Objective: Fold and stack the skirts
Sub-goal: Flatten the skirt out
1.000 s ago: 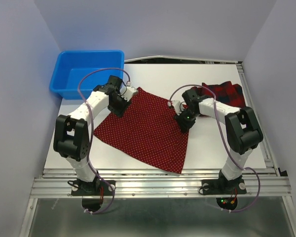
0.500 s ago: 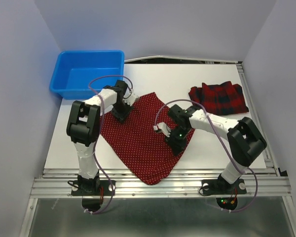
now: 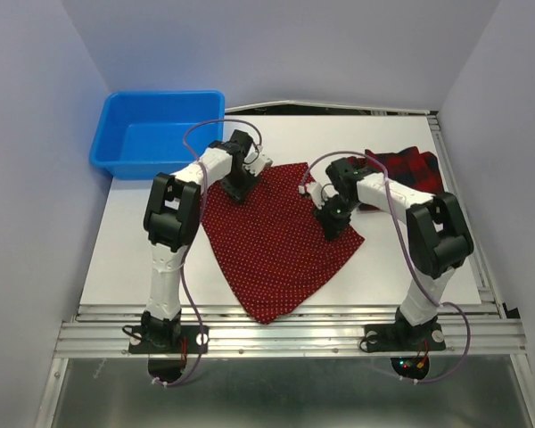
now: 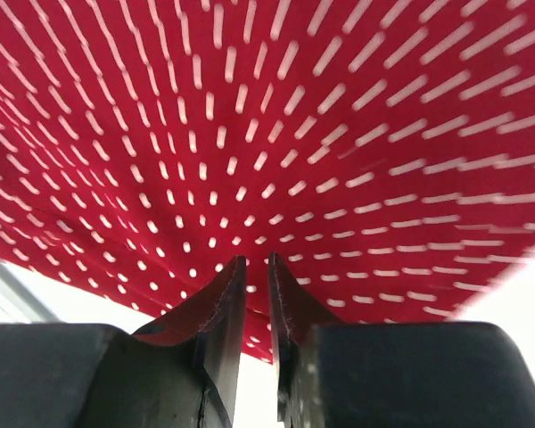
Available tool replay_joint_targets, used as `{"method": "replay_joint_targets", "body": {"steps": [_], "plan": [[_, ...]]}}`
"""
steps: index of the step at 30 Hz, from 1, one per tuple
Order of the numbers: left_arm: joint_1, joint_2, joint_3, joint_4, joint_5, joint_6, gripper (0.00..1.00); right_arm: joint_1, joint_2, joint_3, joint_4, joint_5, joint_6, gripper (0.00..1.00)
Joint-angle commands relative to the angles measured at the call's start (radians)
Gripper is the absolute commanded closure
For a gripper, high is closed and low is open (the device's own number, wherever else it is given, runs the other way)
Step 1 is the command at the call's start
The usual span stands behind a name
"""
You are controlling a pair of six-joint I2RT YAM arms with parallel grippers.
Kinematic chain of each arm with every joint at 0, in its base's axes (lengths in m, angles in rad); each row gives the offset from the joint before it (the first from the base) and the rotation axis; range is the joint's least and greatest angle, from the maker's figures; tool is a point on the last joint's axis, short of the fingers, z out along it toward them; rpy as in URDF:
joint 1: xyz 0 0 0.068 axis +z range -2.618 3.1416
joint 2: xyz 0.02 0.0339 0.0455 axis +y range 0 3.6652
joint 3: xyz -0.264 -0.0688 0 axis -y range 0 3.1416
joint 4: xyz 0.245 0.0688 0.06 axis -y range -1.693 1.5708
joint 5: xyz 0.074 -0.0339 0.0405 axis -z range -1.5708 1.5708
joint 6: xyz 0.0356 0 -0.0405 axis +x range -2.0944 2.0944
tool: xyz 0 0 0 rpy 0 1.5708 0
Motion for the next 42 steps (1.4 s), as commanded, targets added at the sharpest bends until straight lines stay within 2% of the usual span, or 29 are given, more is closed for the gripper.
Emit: {"method": "replay_joint_targets", "body": {"steps": [1, 3, 9, 12, 16, 23, 26, 28, 31, 32, 34, 35, 38, 40, 42], "plan": [[-0.004, 0.045, 0.043, 0.015, -0.001, 0.020, 0.55, 0.014, 0.013, -0.110, 0.002, 0.059, -0.035, 0.79], [-0.004, 0.052, 0.075, 0.014, -0.007, 0.037, 0.54, 0.042, 0.004, -0.162, -0.008, 0.051, -0.043, 0.80], [-0.006, 0.106, 0.238, -0.056, 0.056, 0.031, 0.53, 0.278, -0.053, -0.258, -0.048, -0.001, -0.003, 0.79], [-0.006, 0.080, 0.228, -0.078, 0.091, 0.031, 0.53, 0.384, -0.044, -0.262, -0.076, -0.067, 0.028, 0.79], [-0.006, -0.059, 0.071, -0.063, 0.134, 0.049, 0.54, 0.432, -0.052, -0.250, -0.103, -0.096, 0.022, 0.79], [-0.039, -0.196, -0.321, -0.045, 0.222, 0.060, 0.57, 0.432, -0.045, -0.196, -0.229, -0.083, -0.075, 0.79], [-0.058, -0.253, -0.423, -0.034, 0.234, 0.075, 0.58, 0.432, -0.105, -0.192, -0.240, -0.031, -0.061, 0.74], [-0.056, -0.294, -0.429, -0.022, 0.211, 0.081, 0.57, 0.432, -0.179, -0.175, -0.191, 0.029, -0.021, 0.71], [-0.046, -0.322, -0.353, -0.021, 0.170, 0.103, 0.53, 0.364, -0.248, -0.134, -0.095, 0.077, 0.011, 0.65], [-0.038, -0.325, -0.283, -0.035, 0.171, 0.114, 0.51, 0.303, -0.249, -0.085, -0.082, 0.082, 0.013, 0.57], [-0.010, -0.322, -0.206, -0.051, 0.203, 0.134, 0.47, 0.219, -0.231, -0.014, -0.068, 0.054, 0.004, 0.50], [0.000, -0.319, -0.132, -0.064, 0.221, 0.150, 0.45, 0.129, -0.204, 0.056, -0.059, 0.042, 0.000, 0.48], [0.022, -0.302, -0.029, -0.077, 0.196, 0.177, 0.42, 0.016, -0.136, 0.150, -0.018, 0.010, -0.010, 0.47], [0.025, -0.299, -0.012, -0.074, 0.151, 0.215, 0.42, -0.047, -0.095, 0.216, 0.019, 0.029, -0.016, 0.50], [0.028, -0.294, -0.015, -0.064, 0.098, 0.267, 0.41, -0.059, -0.024, 0.255, 0.041, 0.039, -0.043, 0.54]]}}
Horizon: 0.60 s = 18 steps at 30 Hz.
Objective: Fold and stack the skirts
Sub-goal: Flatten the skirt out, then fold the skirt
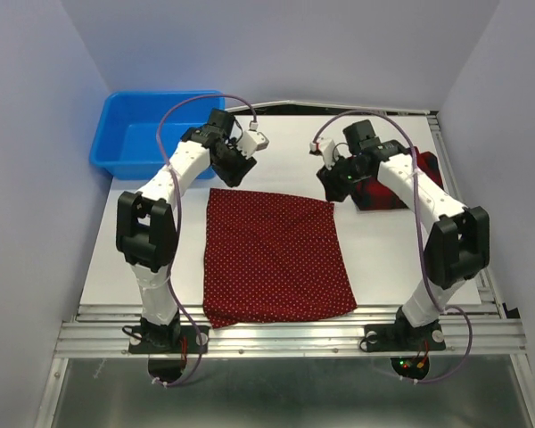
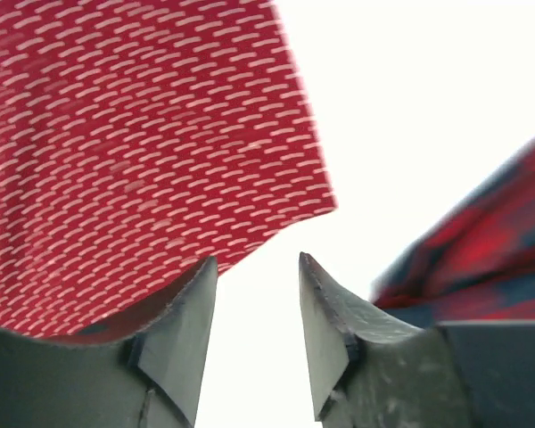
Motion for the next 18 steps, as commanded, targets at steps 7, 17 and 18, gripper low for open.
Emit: {"method": "replay_joint_targets", "body": {"steps": [7, 17, 18], "plan": [[0.019, 0.001, -0.033, 0.014, -0.150, 0.268, 0.41, -0.050, 0.272, 0.187, 0.121, 0.033, -0.056, 0.55], [0.026, 0.096, -0.016, 0.018, -0.239, 0.407, 0.42, -0.050, 0.365, 0.145, 0.149, 0.101, -0.118, 0.49], [0.026, 0.105, -0.010, 0.013, -0.245, 0.421, 0.41, -0.050, 0.366, 0.140, 0.149, 0.102, -0.122, 0.49]]}}
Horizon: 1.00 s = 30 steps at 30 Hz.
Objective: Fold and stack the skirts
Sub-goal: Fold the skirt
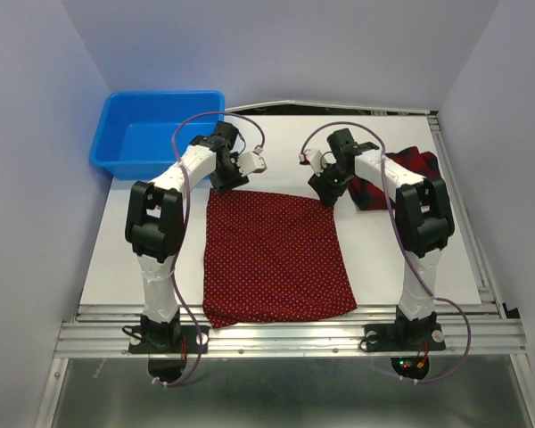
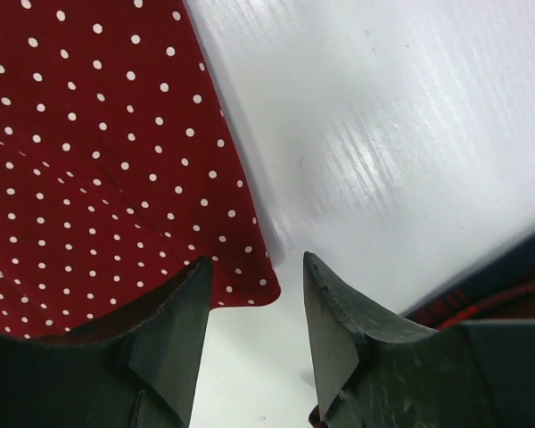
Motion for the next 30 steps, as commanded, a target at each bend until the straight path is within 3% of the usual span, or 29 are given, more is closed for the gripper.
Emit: {"method": "replay_joint_targets", "body": {"steps": [1, 8, 13, 15, 20, 23, 26, 30], "plan": [[0.007, 0.043, 0.031, -0.023, -0.057, 0.085, 0.42, 0.003, 0.012, 0.009, 0.055, 0.028, -0.035, 0.49], [0.006, 0.115, 0.063, -0.050, -0.114, 0.126, 0.42, 0.003, 0.029, 0.007, 0.052, 0.033, -0.049, 0.50], [0.004, 0.149, 0.060, -0.053, -0.140, 0.139, 0.48, 0.003, 0.036, -0.011, 0.052, 0.037, -0.064, 0.53], [0.004, 0.155, 0.066, -0.065, -0.133, 0.142, 0.57, 0.003, 0.039, -0.017, 0.050, 0.045, -0.069, 0.58], [0.004, 0.140, 0.074, -0.082, -0.102, 0.146, 0.68, -0.007, 0.042, -0.025, 0.050, 0.051, -0.075, 0.70], [0.004, 0.124, 0.082, -0.084, -0.094, 0.148, 0.81, -0.007, 0.035, -0.027, 0.046, 0.047, -0.078, 0.87], [0.004, 0.117, 0.100, -0.092, -0.082, 0.136, 0.93, -0.007, 0.026, -0.016, 0.039, 0.050, -0.069, 0.97], [0.006, 0.106, 0.132, -0.101, -0.077, 0.108, 1.00, -0.026, -0.002, -0.007, 0.039, 0.045, -0.073, 0.99]]}}
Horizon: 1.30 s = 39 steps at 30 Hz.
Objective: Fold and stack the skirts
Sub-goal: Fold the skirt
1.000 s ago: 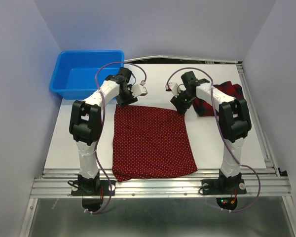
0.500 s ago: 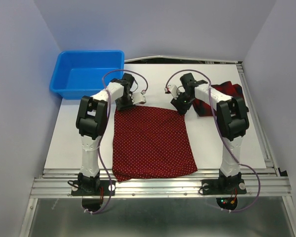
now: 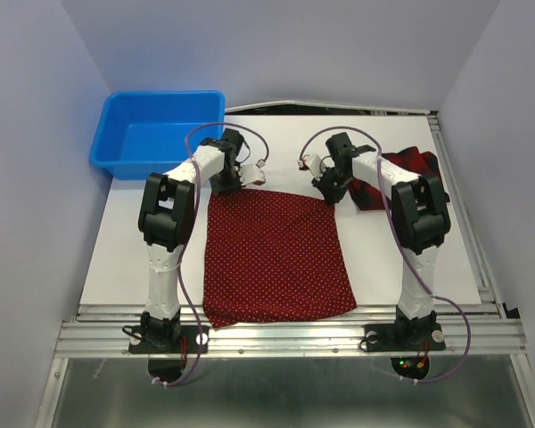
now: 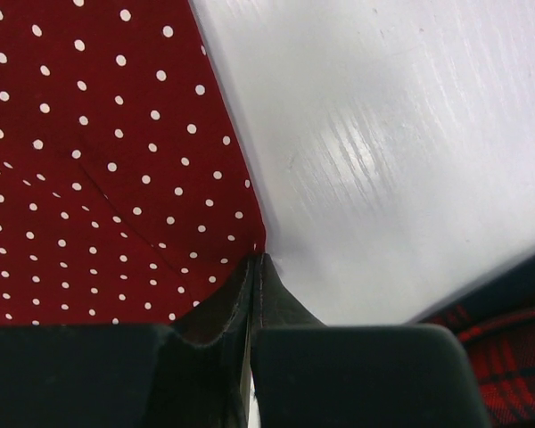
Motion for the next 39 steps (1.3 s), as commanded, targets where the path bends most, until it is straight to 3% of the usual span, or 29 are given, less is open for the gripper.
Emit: {"method": "replay_joint_targets", "body": {"steps": [1, 16, 20, 24, 30, 39], "plan": [[0.006, -0.065, 0.074, -0.034, 0.021, -0.025, 1.00, -0.023, -0.047, 0.005, 0.020, 0.003, -0.010, 0.99], [0.033, -0.066, 0.310, 0.121, -0.036, -0.200, 1.00, -0.155, -0.049, 0.289, 0.034, 0.028, 0.048, 0.99], [0.047, -0.109, 0.321, 0.193, -0.042, -0.228, 1.00, -0.175, -0.069, 0.299, 0.043, 0.008, 0.054, 0.99], [0.047, -0.163, 0.298, 0.165, -0.015, -0.232, 1.00, -0.175, -0.118, 0.250, 0.043, -0.028, 0.030, 0.99], [0.036, -0.327, 0.134, 0.098, 0.076, -0.283, 1.00, -0.175, -0.236, 0.138, 0.036, -0.072, -0.021, 0.99], [-0.071, -0.672, -0.311, 0.061, 0.196, -0.350, 1.00, -0.175, -0.412, -0.097, -0.027, -0.127, -0.102, 0.99]]}}
